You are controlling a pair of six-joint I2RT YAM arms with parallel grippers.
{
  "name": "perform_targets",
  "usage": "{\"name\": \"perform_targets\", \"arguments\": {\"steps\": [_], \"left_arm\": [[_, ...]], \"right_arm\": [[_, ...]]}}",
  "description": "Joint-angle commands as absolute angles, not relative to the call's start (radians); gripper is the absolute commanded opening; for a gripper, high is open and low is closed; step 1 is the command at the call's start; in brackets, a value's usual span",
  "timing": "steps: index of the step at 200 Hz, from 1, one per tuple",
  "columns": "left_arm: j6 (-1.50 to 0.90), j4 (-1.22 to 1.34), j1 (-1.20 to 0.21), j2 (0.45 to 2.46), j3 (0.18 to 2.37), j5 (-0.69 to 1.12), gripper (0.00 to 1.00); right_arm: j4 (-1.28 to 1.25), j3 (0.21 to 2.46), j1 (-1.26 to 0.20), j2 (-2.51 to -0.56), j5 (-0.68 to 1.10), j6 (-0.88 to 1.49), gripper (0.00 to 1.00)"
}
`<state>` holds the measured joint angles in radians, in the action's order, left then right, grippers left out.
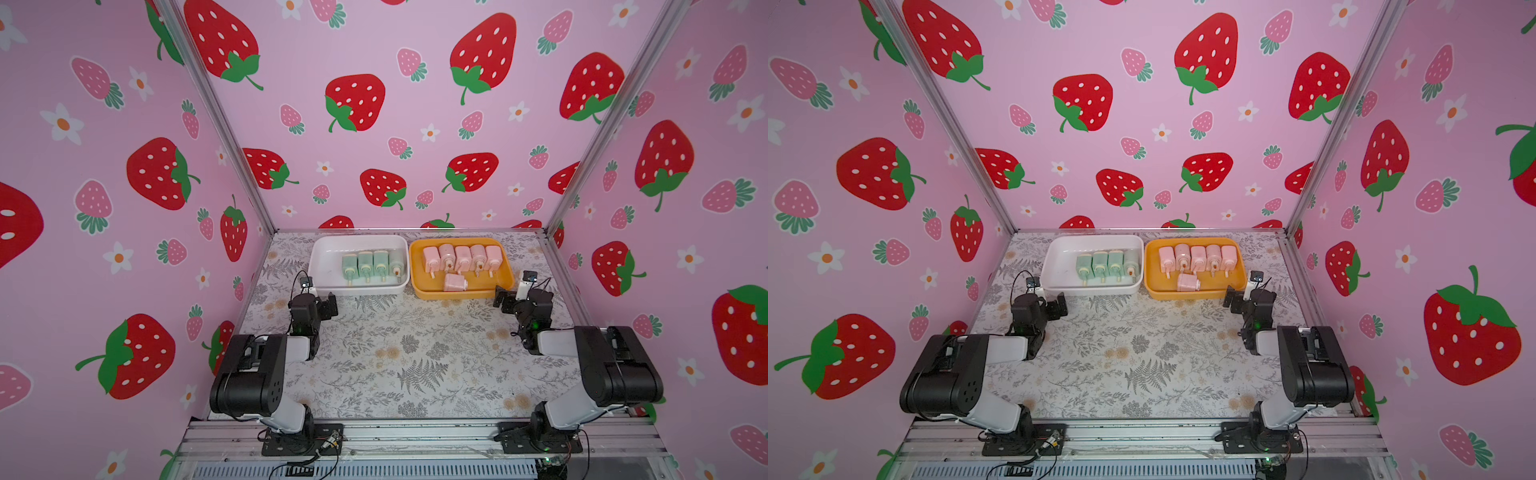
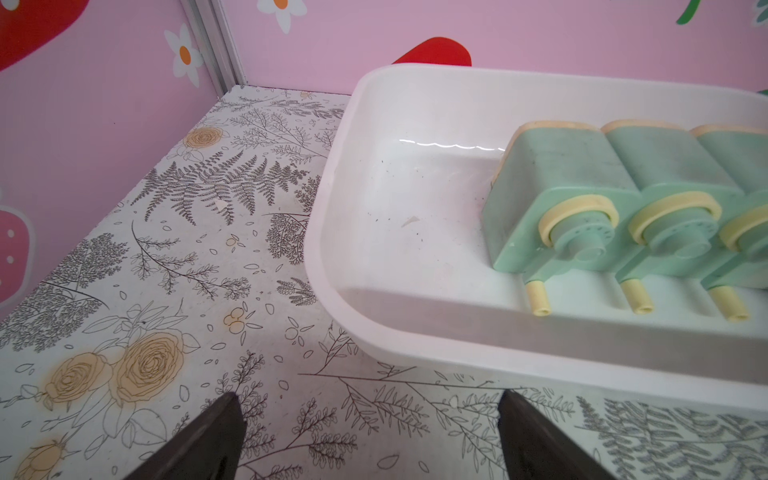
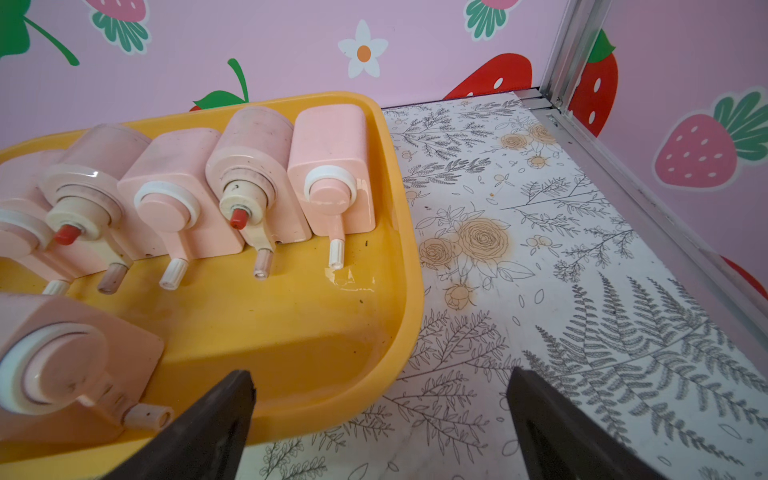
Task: Place the pencil sharpeners by color into the storage box
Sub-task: Reset both arms
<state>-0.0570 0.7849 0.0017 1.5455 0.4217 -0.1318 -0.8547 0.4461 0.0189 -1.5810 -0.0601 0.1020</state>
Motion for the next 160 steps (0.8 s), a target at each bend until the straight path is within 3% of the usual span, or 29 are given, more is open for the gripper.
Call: {"name": "perform_targets", "arguments": {"steps": [1,160], "left_arm": [[-0.060,0.778,-0.003,1.547,0.446,-0.143,1.00],[-0.058,0.781,-0.003,1.545,0.445,-0.142,0.99]], "right_arm": [[-0.840,0.439,0.016,-1.580,-0.117,0.103,1.00],[-0.843,0.439,0.017,-1.583,-0.097,0.096,1.00]]}}
